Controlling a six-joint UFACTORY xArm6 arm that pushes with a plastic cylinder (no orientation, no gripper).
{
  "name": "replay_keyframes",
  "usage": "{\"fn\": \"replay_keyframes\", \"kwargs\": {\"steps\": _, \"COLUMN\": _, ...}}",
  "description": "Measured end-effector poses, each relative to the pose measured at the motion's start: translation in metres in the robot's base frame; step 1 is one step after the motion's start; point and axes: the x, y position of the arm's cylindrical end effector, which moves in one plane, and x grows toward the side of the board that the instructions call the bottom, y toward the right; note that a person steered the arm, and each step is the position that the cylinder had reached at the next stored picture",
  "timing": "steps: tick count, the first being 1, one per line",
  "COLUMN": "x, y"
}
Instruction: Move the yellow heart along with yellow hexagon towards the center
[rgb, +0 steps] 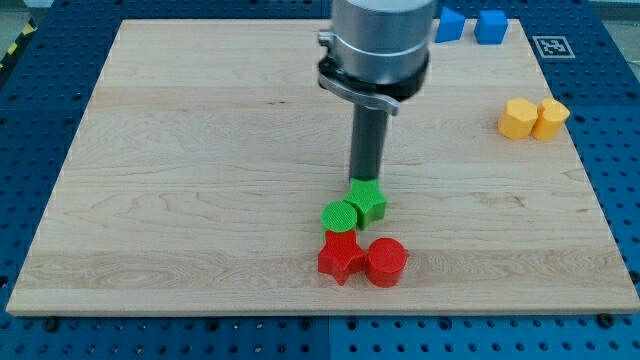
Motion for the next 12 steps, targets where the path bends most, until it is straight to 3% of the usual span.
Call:
{"fn": "replay_keyframes", "kwargs": {"steps": 1, "x": 0.028, "y": 0.012}}
{"fn": "replay_keyframes", "kwargs": {"steps": 2, "x": 0.023, "y": 0.013}}
{"fn": "replay_keyframes", "kwargs": {"steps": 4, "x": -0.098, "y": 0.027}}
{"fn": "replay_keyframes", "kwargs": {"steps": 6, "x": -0.169, "y": 0.136}}
{"fn": "replay_keyframes", "kwargs": {"steps": 7, "x": -0.174, "y": 0.241}}
{"fn": "replay_keyframes", "kwargs": {"steps": 8, "x": -0.167, "y": 0.294}}
{"fn": "replay_keyframes", "kwargs": {"steps": 10, "x": -0.105, "y": 0.273}}
{"fn": "replay_keyframes", "kwargs": {"steps": 12, "x": -0.082, "y": 0.153}}
